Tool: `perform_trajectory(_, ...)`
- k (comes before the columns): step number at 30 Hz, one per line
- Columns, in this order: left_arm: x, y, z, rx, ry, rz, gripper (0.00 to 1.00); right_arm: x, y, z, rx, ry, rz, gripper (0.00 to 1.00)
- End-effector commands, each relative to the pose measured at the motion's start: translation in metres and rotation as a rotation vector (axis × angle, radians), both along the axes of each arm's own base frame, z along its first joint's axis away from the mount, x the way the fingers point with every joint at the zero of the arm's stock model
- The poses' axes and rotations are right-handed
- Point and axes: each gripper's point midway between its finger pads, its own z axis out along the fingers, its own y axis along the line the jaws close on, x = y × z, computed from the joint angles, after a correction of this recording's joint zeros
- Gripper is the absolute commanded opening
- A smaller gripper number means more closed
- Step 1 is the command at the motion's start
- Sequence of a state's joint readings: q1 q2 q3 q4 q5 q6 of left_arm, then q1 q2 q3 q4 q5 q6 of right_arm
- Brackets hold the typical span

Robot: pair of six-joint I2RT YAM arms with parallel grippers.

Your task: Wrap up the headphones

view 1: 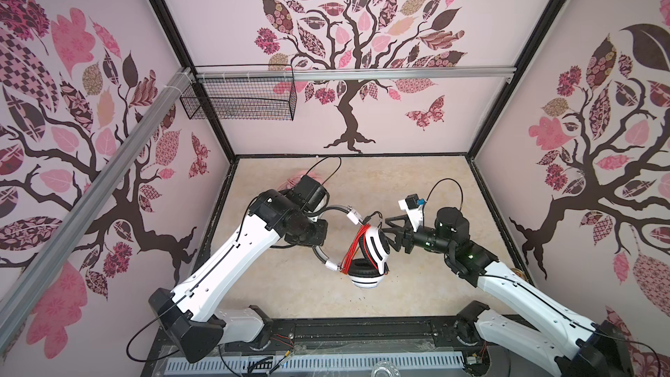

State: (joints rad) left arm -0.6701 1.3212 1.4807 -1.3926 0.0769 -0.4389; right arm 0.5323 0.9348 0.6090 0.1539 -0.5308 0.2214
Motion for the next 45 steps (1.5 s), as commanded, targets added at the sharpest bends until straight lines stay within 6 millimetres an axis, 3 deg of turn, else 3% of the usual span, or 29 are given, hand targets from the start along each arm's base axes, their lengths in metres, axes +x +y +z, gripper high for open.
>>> perform_trajectory(1,-0.003,-0.014,0.007,-0.073,-0.02,-0.035,0.0,0.004,0.006,0.036,0.066,-0.066,0.02,0.63)
perform_trajectory(11,-0.005,-0.019,0.005,-0.052,-0.025,-0.056,0.0,0.016,0.016,0.053,0.097,-0.082,0.032,0.54)
perform_trajectory(18,-0.003,-0.014,-0.007,-0.004,-0.017,-0.05,0.0,0.02,0.014,0.077,0.103,-0.138,0.014,0.0)
perform_trajectory(25,0.005,-0.005,-0.029,0.094,0.004,-0.017,0.0,0.019,0.01,0.107,0.099,-0.203,-0.001,0.0)
perform_trajectory(34,0.018,0.01,-0.036,0.117,0.007,0.053,0.0,0.006,-0.002,0.141,0.101,-0.271,-0.022,0.0)
perform_trajectory(38,0.017,0.007,-0.039,0.103,0.01,0.039,0.0,0.014,-0.009,0.148,0.061,-0.287,-0.084,0.0)
perform_trajectory(45,0.021,0.017,-0.059,0.197,0.045,0.071,0.0,0.014,0.006,0.186,0.112,-0.31,-0.005,0.0)
